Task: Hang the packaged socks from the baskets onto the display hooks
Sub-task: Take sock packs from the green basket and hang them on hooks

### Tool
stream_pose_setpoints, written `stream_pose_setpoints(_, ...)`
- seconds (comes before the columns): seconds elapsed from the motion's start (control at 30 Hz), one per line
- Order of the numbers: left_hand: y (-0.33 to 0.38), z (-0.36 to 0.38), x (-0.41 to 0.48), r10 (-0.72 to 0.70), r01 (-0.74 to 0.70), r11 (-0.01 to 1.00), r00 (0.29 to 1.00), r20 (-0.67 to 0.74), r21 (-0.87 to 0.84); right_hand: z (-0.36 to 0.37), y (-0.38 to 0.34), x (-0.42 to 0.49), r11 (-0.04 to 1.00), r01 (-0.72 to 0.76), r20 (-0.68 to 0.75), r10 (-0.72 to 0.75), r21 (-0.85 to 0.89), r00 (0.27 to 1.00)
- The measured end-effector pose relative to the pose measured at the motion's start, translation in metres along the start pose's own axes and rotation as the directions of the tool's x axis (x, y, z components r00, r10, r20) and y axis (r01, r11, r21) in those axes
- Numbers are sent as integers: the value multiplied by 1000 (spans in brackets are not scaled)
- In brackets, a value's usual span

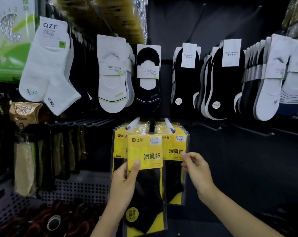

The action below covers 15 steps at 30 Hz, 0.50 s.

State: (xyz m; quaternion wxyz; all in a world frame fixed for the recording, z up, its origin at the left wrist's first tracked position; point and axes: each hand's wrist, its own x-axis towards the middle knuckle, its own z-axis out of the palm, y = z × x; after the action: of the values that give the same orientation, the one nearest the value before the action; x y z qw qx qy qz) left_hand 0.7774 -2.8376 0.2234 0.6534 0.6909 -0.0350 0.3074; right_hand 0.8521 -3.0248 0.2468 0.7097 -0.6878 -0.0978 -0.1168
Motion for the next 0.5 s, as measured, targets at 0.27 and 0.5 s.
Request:
stream_pose_setpoints(0.27,-10,34,-10,6,1,999,987,160,-38,1,-12,-33,982,-20,212,-21,190,977)
stream_pose_setpoints(0.5,-15,39,-10,-41,32,999,969,245,40,-8,-21,-11,981,45,51,-55,190,997)
